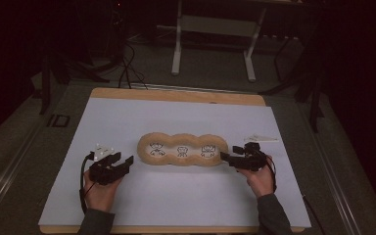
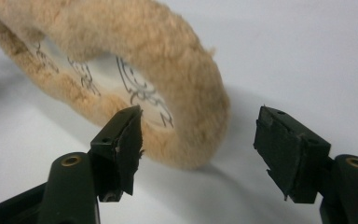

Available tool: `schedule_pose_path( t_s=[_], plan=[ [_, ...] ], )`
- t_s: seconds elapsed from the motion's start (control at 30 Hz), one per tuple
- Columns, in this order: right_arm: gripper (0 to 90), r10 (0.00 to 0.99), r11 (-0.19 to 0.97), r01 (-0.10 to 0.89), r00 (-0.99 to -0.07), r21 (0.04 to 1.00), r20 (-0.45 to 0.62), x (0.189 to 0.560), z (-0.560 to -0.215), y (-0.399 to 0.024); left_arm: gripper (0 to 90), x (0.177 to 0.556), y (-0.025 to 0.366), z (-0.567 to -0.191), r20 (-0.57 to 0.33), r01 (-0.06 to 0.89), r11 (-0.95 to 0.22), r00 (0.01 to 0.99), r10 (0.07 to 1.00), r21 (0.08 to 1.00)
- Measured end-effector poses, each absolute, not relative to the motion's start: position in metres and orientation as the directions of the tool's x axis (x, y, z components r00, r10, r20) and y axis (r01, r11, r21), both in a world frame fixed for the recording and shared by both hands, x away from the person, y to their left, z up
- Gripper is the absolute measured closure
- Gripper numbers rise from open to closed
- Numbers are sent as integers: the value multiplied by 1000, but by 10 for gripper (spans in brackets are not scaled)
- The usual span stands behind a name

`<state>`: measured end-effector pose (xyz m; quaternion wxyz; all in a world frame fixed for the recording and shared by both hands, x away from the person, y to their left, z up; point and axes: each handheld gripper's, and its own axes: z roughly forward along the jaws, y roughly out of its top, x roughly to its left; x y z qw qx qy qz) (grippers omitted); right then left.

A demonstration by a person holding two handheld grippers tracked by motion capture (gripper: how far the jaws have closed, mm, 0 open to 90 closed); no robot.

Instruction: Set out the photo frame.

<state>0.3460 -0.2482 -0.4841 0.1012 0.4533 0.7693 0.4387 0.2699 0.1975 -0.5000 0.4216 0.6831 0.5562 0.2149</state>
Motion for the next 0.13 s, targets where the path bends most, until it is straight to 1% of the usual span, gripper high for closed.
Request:
schedule_pose_path(
  t_s=[0.07,0.13],
  plan=[
    [313,787,204,605,-569,770,239,341,-486,-254,457,266,203,-498,-157,584,-57,309,938,809],
    [313,792,207,608,-565,767,234,338,-488,-262,438,262,209,-498,-101,590,-116,322,941,799]
  ],
)
